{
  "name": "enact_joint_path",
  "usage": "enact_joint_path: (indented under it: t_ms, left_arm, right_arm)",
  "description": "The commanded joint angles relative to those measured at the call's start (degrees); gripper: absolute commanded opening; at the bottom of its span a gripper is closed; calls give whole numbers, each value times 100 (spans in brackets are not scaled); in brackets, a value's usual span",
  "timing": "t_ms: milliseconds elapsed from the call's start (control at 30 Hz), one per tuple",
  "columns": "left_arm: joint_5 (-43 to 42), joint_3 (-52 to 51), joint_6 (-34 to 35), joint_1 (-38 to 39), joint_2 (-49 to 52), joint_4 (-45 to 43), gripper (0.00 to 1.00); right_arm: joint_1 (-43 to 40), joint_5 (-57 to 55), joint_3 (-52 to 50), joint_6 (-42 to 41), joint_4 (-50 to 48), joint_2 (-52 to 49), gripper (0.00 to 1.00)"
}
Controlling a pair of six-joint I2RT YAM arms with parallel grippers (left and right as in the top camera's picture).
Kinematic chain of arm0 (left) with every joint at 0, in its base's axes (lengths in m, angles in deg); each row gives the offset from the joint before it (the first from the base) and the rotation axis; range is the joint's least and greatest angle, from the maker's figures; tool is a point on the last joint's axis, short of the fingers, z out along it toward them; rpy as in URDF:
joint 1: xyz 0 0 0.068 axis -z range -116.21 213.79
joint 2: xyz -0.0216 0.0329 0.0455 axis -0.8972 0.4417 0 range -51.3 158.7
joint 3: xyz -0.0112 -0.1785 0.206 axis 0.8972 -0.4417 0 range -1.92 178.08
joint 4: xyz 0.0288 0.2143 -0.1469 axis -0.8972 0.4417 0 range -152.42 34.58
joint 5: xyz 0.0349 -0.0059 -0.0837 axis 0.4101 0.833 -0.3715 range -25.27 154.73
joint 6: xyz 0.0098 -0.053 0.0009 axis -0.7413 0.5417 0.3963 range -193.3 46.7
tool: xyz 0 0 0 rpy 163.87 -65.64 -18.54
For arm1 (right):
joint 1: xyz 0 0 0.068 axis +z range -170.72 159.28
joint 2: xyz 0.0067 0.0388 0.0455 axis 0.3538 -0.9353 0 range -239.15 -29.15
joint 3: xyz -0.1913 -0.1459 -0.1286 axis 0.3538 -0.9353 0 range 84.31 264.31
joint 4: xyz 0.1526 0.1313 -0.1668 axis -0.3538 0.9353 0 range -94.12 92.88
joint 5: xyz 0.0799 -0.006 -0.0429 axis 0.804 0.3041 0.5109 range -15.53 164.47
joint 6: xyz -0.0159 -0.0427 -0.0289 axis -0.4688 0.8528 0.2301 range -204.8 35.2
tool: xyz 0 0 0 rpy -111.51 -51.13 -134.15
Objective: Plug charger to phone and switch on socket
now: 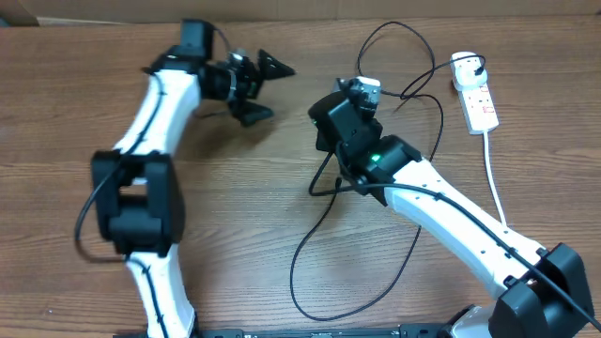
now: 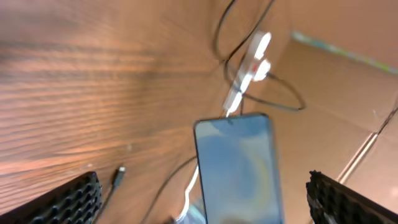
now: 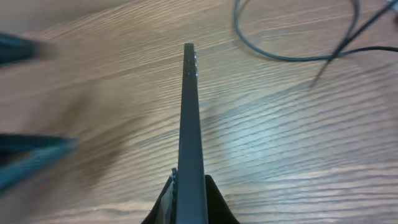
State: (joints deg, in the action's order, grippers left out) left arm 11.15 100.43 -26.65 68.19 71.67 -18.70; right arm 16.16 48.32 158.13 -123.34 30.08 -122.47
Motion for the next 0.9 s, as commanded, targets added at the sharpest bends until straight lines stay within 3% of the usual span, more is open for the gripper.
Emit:
enact_joint_path:
  t_ms: [0,167,367,433,533,667,867]
  left_arm:
    - [1034,144,-1174,-111,-1598,459,100]
    - [2922,144,-1499,13,-3082,1556,100]
    - [5090,142,-1427,44,-4843,2559,99]
    - [5390,142,-1427,44,-5125,2643,100]
    - [5396,142,-1427,44,-5401,2699,99]
    - [4972,133,-931,46,-5469,2848,100]
    - [3045,120,-789,50,-4887,2699,100]
  right_arm:
    - [-409,413,127,-114,-72,269,4]
    - [-839,1233,127,-111,-61,343,4]
    - [-1318,3134,127,-144,-197,758,4]
    - [-1447,3692,127,-308,-275,890,4]
    - [-1620,4555,127,-422,-487,1021,4]
    - [-1847,6043,127,-763,-962,1071,4]
    - [-1993,7656,125,-1808,-1910,1069,4]
